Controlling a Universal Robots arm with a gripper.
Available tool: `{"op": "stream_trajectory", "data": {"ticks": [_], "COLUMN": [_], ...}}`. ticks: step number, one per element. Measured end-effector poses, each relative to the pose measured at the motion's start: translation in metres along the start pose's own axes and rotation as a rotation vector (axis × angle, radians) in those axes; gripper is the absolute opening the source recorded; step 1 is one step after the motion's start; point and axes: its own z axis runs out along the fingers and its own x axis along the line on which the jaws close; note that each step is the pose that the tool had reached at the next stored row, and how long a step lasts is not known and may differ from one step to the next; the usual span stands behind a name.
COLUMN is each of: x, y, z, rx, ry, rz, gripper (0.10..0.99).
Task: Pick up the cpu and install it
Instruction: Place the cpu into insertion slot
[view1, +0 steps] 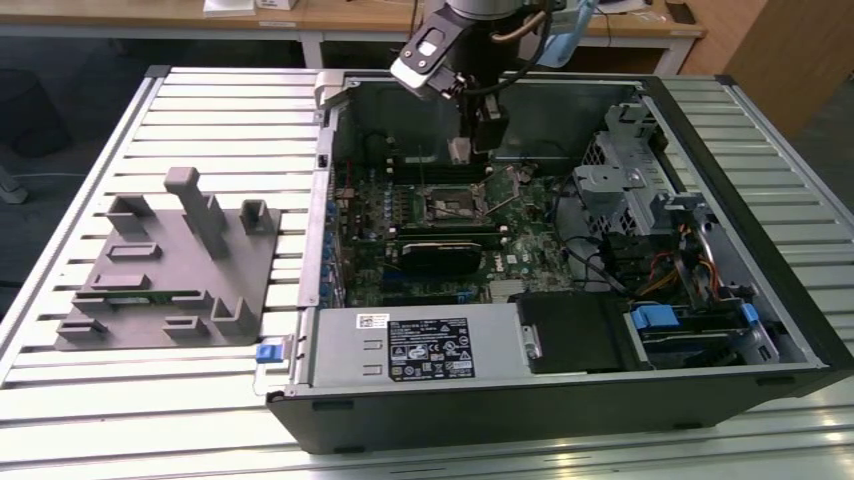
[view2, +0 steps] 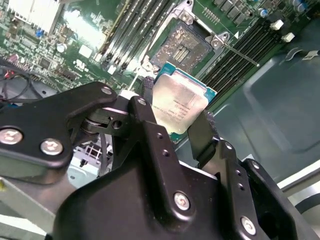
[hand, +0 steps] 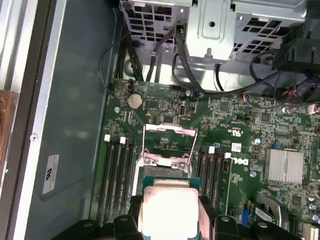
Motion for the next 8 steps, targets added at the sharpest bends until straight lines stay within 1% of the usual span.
{"op": "stream_trajectory", "data": {"ticks": [2,3,4,8], "x": [0.0000,0.0000,-0.0001,-0.0002], "y": [-0.0002,-0.0003,-0.0005,-0.0010], "z": [0.0014,0.0026,0.0041,0.0114], "rx": [0.012,0.015,0.017,0.017], "ry": [0.0004,0.0005,0.0003,-0.0002], "rz": [0.009,0.013,0.016,0.025], "gripper": [0.529,0.529,0.529,0.529]}}
